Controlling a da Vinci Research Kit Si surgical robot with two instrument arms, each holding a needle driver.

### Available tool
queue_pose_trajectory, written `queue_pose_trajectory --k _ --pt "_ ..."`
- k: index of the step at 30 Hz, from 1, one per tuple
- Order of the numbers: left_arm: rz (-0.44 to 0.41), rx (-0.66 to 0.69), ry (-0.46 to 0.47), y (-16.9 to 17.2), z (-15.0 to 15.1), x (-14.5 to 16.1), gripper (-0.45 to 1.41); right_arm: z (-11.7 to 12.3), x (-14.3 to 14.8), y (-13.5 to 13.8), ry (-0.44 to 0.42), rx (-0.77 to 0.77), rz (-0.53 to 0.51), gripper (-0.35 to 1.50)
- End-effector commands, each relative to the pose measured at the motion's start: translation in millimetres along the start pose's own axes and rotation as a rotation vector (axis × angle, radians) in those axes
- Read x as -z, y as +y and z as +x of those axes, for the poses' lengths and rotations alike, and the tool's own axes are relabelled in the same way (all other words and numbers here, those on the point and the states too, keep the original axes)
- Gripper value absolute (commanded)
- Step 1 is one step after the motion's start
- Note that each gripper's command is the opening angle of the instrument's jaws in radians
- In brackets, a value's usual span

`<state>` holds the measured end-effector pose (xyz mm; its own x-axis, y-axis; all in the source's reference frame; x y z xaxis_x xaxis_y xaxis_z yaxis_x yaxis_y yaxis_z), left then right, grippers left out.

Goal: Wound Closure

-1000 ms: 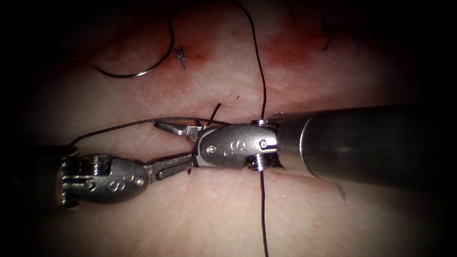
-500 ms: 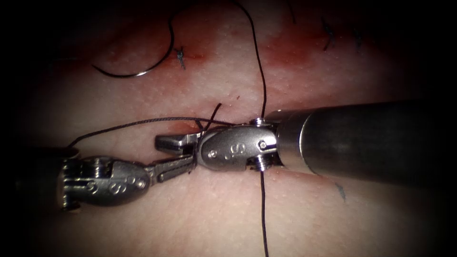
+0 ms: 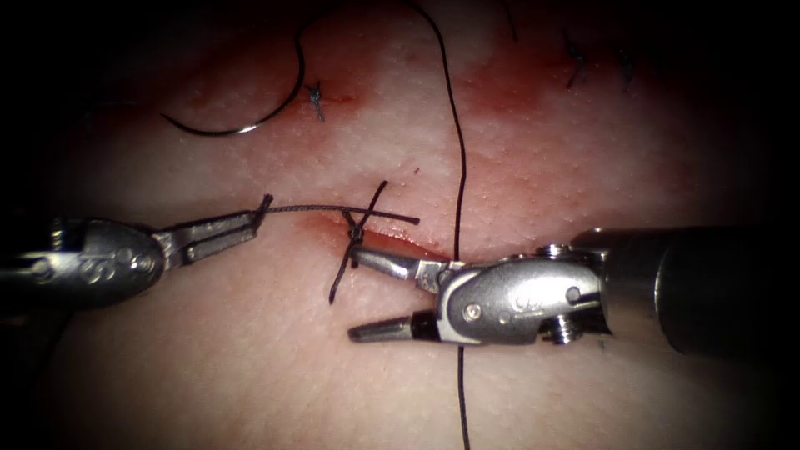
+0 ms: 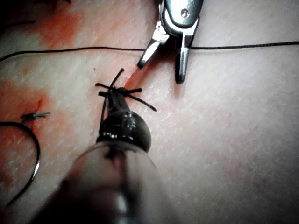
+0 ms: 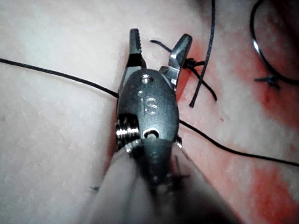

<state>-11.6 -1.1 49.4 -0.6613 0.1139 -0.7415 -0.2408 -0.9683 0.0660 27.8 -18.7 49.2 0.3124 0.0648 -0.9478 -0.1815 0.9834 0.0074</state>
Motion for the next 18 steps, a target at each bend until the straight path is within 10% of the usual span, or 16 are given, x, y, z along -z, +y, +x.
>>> queue_pose_trajectory --k 1,18 --pt "0.007 -0.001 -0.001 -0.1 -0.5 -0.5 -0.45 -0.4 1.1 -0.2 -0.010 -0.007 -0.008 1.13" --pt "-0.122 0.110 -0.170 -2.5 -17.1 0.3 -0.45 -1.1 4.7 3.0 -0.037 -0.036 -0.048 1.09"
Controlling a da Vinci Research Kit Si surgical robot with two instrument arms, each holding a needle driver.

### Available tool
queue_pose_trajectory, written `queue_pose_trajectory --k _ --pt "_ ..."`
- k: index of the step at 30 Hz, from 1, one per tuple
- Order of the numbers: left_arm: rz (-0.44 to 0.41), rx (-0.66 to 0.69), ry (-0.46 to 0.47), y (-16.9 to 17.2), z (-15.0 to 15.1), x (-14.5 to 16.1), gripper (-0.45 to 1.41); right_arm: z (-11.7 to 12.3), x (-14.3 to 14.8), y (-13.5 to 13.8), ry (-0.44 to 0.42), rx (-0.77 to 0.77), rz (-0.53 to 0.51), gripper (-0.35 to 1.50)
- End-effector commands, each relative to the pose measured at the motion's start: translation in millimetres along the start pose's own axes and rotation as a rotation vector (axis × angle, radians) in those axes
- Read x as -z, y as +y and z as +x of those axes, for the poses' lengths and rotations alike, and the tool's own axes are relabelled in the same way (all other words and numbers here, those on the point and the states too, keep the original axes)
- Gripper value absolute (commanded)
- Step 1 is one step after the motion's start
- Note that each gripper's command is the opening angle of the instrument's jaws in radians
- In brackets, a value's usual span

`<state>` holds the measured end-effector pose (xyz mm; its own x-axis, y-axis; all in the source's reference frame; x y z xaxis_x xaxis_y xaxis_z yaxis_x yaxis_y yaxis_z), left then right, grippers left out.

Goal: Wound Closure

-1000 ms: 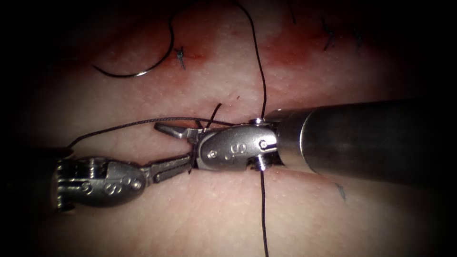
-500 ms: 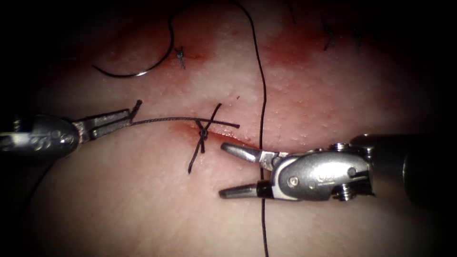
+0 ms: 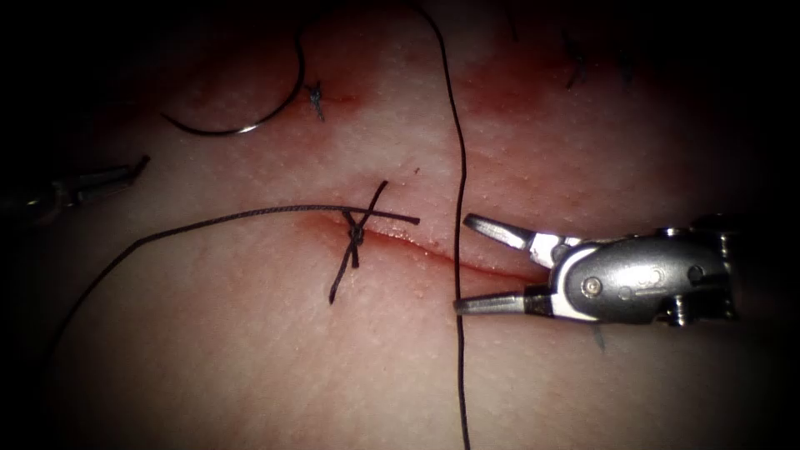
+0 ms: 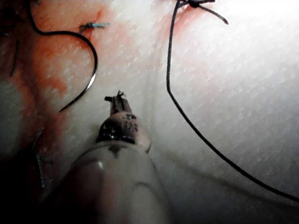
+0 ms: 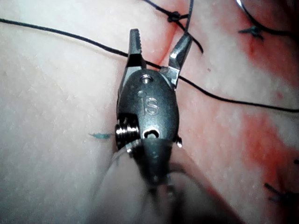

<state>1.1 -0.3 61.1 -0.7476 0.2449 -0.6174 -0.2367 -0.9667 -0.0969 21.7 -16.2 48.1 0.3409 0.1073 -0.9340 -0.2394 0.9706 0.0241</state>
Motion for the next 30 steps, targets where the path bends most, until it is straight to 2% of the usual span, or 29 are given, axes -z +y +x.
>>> queue_pose_trajectory --k 1,4,7,8,9,10,11,12,13,14,15,17,25,27,29,30 --pt "-0.043 0.006 -0.020 1.0 -1.2 -1.4 -0.45 -0.3 -0.9 -0.6 0.003 0.000 0.002 1.09" --pt "-0.139 0.034 -0.081 2.5 -4.1 -3.1 -0.45 -0.3 -0.9 -0.6 0.002 0.000 0.002 1.09" --pt "-0.174 0.047 -0.123 3.0 -5.3 -3.6 -0.45 -0.3 -0.9 -0.6 0.002 0.000 0.002 1.09" --pt "-0.187 0.055 -0.153 3.3 -6.2 -3.6 -0.27 -0.3 -0.8 -0.6 0.003 0.000 0.002 1.09" --pt "-0.187 0.055 -0.153 3.3 -6.2 -3.6 -0.27 -0.3 -0.8 -0.6 0.003 0.000 0.002 1.09" --pt "-0.200 0.078 -0.177 3.2 -6.9 -3.3 0.10 -0.3 -0.8 -0.6 0.003 0.000 0.003 1.09" --pt "-0.204 0.081 -0.179 3.0 -7.1 -3.1 0.34 -0.3 -0.8 -0.6 0.003 0.000 0.003 1.09" --pt "-0.204 0.081 -0.179 3.0 -7.1 -3.1 0.34 -0.3 -0.8 -0.6 0.003 0.000 0.003 1.09" --pt "-0.209 0.084 -0.184 2.9 -7.3 -2.8 0.63 -0.3 -0.8 -0.6 0.005 -0.001 0.001 1.09" --pt "-0.197 0.089 -0.195 2.8 -7.7 -2.2 1.06 -0.3 -0.8 -0.5 0.005 -0.001 0.001 1.09" --pt "-0.197 0.089 -0.195 2.8 -7.7 -2.2 1.06 -0.3 -0.8 -0.5 0.005 -0.001 0.001 1.09" --pt "-0.182 0.079 -0.220 2.8 -8.0 -1.1 1.23 -0.4 -0.6 -0.4 0.003 -0.002 0.004 1.09" --pt "-0.138 0.068 -0.291 1.8 -7.6 1.8 1.25 -0.7 0.4 0.6 -0.010 -0.006 0.002 1.08" --pt "-0.128 0.082 -0.309 1.2 -6.4 2.7 1.21 -0.9 0.6 0.8 -0.027 -0.014 0.014 1.08" --pt "-0.096 0.127 -0.263 0.3 -3.7 3.6 1.16 -1.2 0.9 1.0 -0.048 -0.033 0.029 1.06" --pt "-0.096 0.127 -0.263 0.3 -3.7 3.6 1.16 -1.2 0.9 1.0 -0.048 -0.033 0.029 1.06"
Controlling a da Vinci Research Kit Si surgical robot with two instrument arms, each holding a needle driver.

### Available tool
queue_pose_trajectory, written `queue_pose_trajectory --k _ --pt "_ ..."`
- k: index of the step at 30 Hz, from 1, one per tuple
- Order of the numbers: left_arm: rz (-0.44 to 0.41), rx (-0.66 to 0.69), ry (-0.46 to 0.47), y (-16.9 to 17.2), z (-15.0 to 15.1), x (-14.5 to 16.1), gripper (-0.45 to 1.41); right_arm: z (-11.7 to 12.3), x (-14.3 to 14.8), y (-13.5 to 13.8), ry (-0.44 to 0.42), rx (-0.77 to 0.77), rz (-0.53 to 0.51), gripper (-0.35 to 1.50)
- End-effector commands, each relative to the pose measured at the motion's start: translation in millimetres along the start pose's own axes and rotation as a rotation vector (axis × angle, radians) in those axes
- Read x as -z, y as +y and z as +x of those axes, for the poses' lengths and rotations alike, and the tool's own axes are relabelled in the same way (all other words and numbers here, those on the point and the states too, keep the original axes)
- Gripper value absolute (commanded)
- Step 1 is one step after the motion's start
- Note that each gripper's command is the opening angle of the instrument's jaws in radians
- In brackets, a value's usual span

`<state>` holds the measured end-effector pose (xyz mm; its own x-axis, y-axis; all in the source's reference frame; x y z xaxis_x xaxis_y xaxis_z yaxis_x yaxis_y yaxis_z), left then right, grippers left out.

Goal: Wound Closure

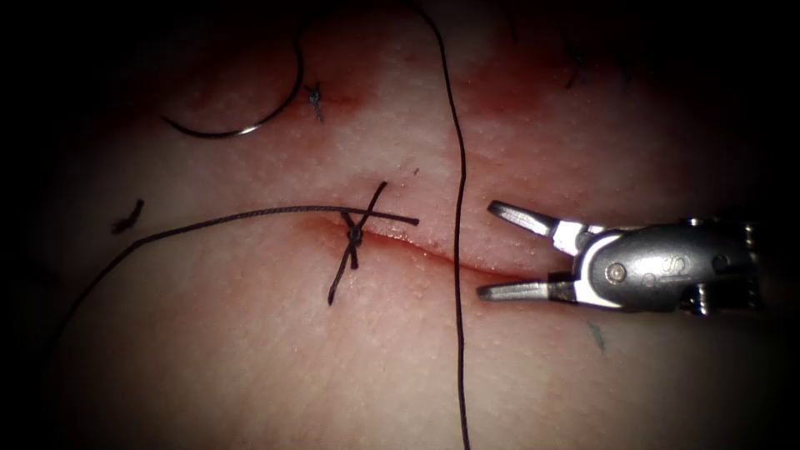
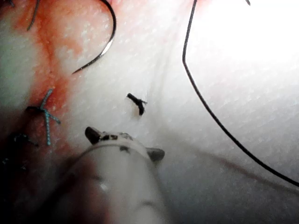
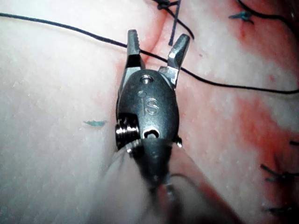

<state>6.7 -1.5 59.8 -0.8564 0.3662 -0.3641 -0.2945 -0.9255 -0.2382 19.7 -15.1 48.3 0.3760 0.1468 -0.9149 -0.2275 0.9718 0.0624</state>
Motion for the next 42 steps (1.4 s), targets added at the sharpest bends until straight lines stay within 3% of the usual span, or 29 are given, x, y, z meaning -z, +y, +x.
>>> queue_pose_trajectory --k 1,3,7,8,11,15,22,27,28,30,33,37,39,40,41,42 --pt "0.026 -0.006 0.075 0.0 2.1 -0.2 1.13 -0.6 -0.4 -0.2 -0.007 -0.037 0.005 1.06" --pt "0.066 0.000 0.141 -0.3 4.3 0.1 0.96 -0.8 -0.1 0.0 -0.027 -0.069 0.011 1.06" --pt "0.088 -0.002 0.200 -0.9 7.3 -0.2 0.93 -1.1 0.5 0.1 -0.072 -0.106 0.017 1.06" --pt "0.102 -0.013 0.209 -1.5 9.3 -1.0 0.89 -1.2 0.8 0.2 -0.094 -0.118 0.013 1.08" --pt "0.103 -0.034 0.213 -2.3 11.6 -2.9 0.74 -1.4 0.9 0.4 -0.095 -0.122 0.014 1.08" --pt "0.094 -0.087 0.234 -3.7 13.4 -5.9 0.68 -1.4 1.0 0.4 -0.095 -0.122 0.014 1.08" --pt "0.037 -0.149 0.120 -5.0 13.5 -10.8 0.69 -1.4 0.9 0.4 -0.093 -0.127 0.016 1.09" --pt "-0.010 -0.146 0.044 -5.4 12.6 -12.6 0.74 -1.5 0.8 0.2 -0.098 -0.125 0.018 1.09" --pt "-0.024 -0.136 0.016 -5.8 12.3 -13.4 0.88 -1.5 0.8 0.2 -0.099 -0.124 0.017 1.09" --pt "-0.029 -0.141 0.005 -6.0 12.1 -13.7 0.89 -1.5 0.7 0.1 -0.099 -0.124 0.017 1.09" --pt "-0.054 -0.135 -0.044 -7.0 11.6 -14.8 1.08 -1.5 0.6 -0.1 -0.102 -0.128 0.017 1.11" --pt "-0.065 -0.127 -0.070 -7.7 11.2 -15.5 1.03 -1.5 0.6 -0.1 -0.102 -0.128 0.016 1.13" --pt "-0.068 -0.112 -0.088 -8.2 10.7 -16.3 0.59 -1.5 0.5 -0.2 -0.103 -0.128 0.020 1.13" --pt "-0.068 -0.112 -0.088 -8.2 10.7 -16.3 0.59 -1.5 0.5 -0.2 -0.103 -0.128 0.020 1.13" --pt "-0.104 -0.085 -0.097 -8.4 10.3 -16.7 -0.15 -1.4 0.5 -0.3 -0.104 -0.134 0.020 1.15" --pt "-0.119 -0.078 -0.109 -8.5 10.2 -16.8 -0.45 -1.4 0.5 -0.3 -0.104 -0.140 0.020 1.15"
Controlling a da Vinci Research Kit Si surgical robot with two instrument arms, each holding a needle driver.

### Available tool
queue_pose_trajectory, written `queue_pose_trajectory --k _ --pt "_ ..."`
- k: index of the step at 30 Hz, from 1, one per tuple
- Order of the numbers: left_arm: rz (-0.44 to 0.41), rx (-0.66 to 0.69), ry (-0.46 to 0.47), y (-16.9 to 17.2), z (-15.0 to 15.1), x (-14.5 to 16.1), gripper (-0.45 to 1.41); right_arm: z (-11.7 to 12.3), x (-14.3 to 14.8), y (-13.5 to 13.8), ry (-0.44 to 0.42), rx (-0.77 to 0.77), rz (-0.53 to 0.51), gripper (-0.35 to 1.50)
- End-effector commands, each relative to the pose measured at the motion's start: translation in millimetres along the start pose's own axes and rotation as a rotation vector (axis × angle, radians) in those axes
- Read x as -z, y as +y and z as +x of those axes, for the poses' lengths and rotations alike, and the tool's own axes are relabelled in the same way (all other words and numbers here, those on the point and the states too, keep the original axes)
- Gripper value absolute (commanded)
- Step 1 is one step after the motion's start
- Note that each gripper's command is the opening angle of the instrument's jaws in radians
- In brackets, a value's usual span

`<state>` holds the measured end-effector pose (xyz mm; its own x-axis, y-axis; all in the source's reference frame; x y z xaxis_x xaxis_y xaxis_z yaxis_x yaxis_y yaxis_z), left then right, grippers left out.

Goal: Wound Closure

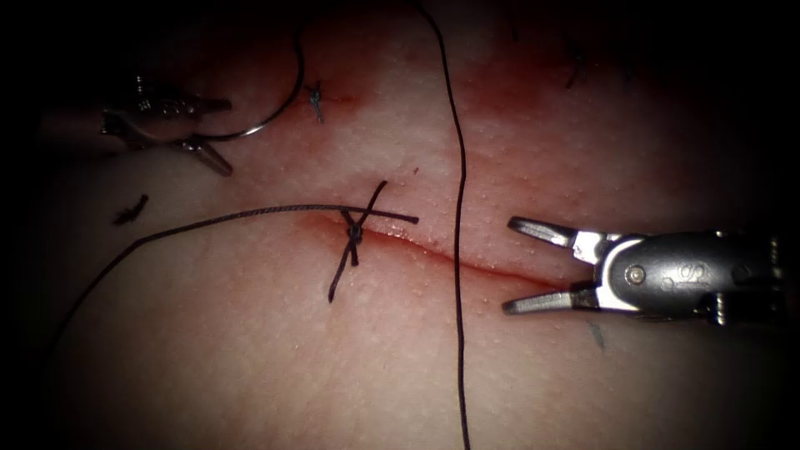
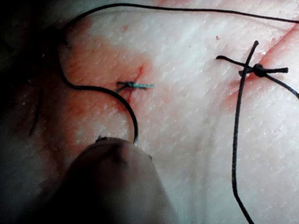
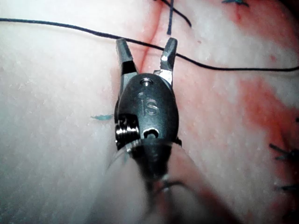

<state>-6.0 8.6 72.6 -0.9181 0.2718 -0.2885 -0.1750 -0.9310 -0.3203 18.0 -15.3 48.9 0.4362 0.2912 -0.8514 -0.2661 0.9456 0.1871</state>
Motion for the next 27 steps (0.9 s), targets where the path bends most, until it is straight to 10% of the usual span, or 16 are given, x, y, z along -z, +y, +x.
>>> queue_pose_trajectory --k 1,12,27 --pt "-0.009 0.018 -0.011 0.0 0.2 -0.9 -0.45 -0.1 -0.8 -0.7 0.001 -0.020 0.004 1.13" --pt "0.086 0.094 0.062 0.1 3.3 2.5 -0.45 3.0 -0.8 -2.7 0.051 -0.445 -0.007 0.78" --pt "0.353 -0.038 0.220 8.3 18.9 7.8 -0.45 7.7 -0.2 -6.4 0.021 -0.755 -0.012 -0.01"
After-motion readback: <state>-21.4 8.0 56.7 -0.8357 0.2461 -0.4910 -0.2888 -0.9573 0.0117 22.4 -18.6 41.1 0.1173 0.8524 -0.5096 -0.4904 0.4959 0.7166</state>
